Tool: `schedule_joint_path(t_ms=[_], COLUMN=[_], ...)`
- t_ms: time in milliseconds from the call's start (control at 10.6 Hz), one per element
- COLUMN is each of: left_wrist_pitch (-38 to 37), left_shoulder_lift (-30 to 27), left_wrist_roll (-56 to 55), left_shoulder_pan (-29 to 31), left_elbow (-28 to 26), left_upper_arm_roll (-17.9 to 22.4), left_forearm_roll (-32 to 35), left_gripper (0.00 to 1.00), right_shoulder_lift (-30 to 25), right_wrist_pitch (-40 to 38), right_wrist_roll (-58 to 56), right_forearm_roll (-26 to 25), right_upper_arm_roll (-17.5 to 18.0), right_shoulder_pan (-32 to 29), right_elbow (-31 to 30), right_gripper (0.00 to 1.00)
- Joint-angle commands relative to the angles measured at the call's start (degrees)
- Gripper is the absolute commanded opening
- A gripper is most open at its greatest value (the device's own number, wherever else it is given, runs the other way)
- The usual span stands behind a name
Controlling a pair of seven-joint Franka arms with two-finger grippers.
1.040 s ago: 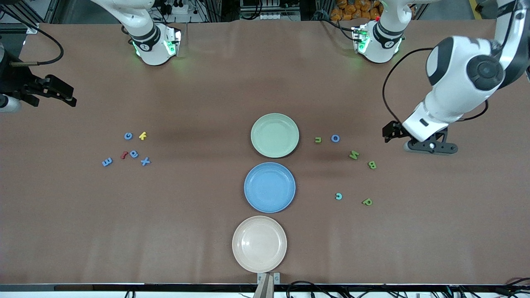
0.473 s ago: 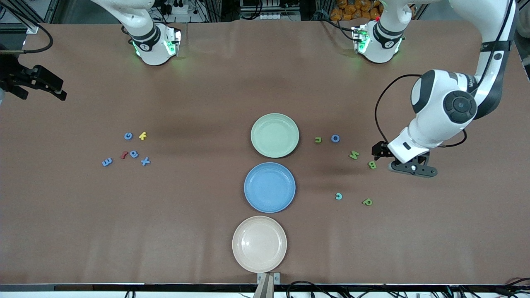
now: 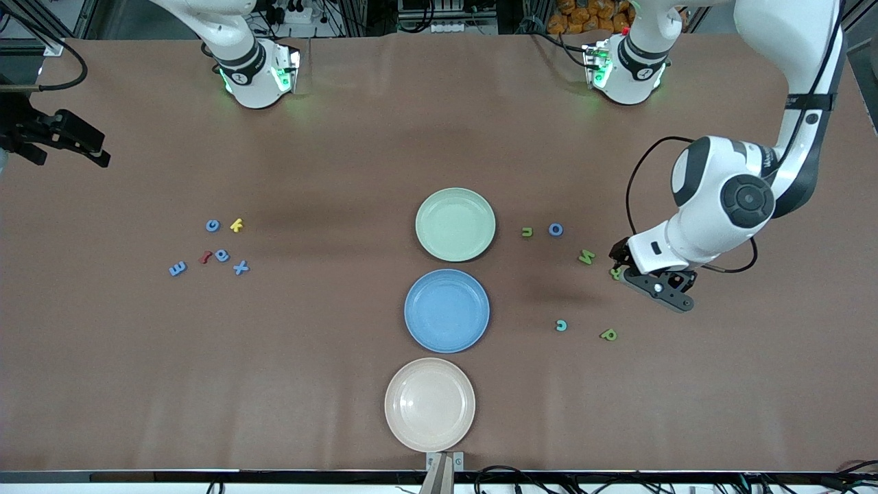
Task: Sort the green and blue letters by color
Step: 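Lower the left gripper onto the green letter d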
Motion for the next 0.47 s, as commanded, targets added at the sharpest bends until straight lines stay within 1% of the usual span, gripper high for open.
schedule_joint_path(t_ms=[0,95,189,284,378], left_wrist_pitch=[-0.2,-0.2,-0.2,0.0,0.1], left_shoulder_lift=[7.2,7.7,8.9,11.0,13.3], left_wrist_roll=[7.4,8.2,8.9,10.1,11.6], left_shoulder_pan=[-4.3,-4.7,-4.0,-3.5,-3.6], left_elbow=[7.3,7.5,7.7,8.4,10.3], left_upper_arm_roll=[-0.3,-0.3,-0.3,-0.3,-0.3], left_forearm_roll=[9.4,9.6,10.0,9.6,9.6], left_gripper=[1.00,1.00,1.00,1.00,1.00], right_shoulder_lift=[-1.1,-1.5,-1.8,-2.1,-2.1], right_wrist_pitch=[-0.4,-0.1,0.2,0.7,0.7], right_wrist_roll=[0.1,0.1,0.1,0.1,0.1], right_forearm_roll=[0.7,0.8,0.8,0.8,0.8], right_upper_arm_roll=[-0.5,-0.5,-0.6,-0.6,-0.8], right_shoulder_pan=[0.4,0.5,0.5,0.5,0.5], right_elbow=[-1.1,-1.0,-0.7,-0.7,-0.9], right_gripper=[1.00,1.00,1.00,1.00,1.00])
